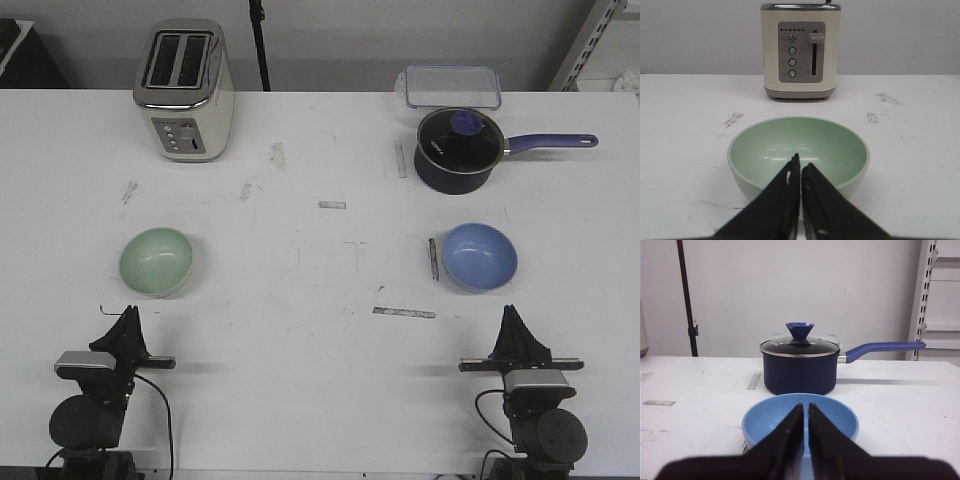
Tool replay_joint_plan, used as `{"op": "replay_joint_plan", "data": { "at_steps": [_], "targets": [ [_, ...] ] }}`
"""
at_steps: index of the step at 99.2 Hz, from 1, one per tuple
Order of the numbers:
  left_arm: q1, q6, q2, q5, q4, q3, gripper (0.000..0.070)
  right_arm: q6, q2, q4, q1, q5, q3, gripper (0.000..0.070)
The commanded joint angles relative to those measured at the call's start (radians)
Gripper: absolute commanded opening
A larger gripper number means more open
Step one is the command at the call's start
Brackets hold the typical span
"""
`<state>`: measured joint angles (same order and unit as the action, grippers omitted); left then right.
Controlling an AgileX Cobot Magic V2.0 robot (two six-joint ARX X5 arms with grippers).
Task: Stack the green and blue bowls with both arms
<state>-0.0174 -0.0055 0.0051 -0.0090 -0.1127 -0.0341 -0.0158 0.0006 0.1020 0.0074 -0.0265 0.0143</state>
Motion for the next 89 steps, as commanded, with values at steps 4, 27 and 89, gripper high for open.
{"op": "replay_joint_plan", "data": {
  "at_steps": [4, 27, 89],
  "targets": [
    [0.000, 0.013, -0.002, -0.003, -0.014, 0.022, 0.0001, -0.021, 0.001, 0.009, 0.000, 0.000, -0.002, 0.0009],
    [0.000, 0.013, -0.002, -0.002, -0.014, 0.022, 0.0001, -0.017, 0.001, 0.011, 0.000, 0.002, -0.001, 0.0009],
    [0.000, 0.013, -0.002, -0.003, -0.014, 0.022, 0.0001, -0.108, 0.333, -0.117, 0.000, -0.003, 0.236, 0.0009]
  ]
}}
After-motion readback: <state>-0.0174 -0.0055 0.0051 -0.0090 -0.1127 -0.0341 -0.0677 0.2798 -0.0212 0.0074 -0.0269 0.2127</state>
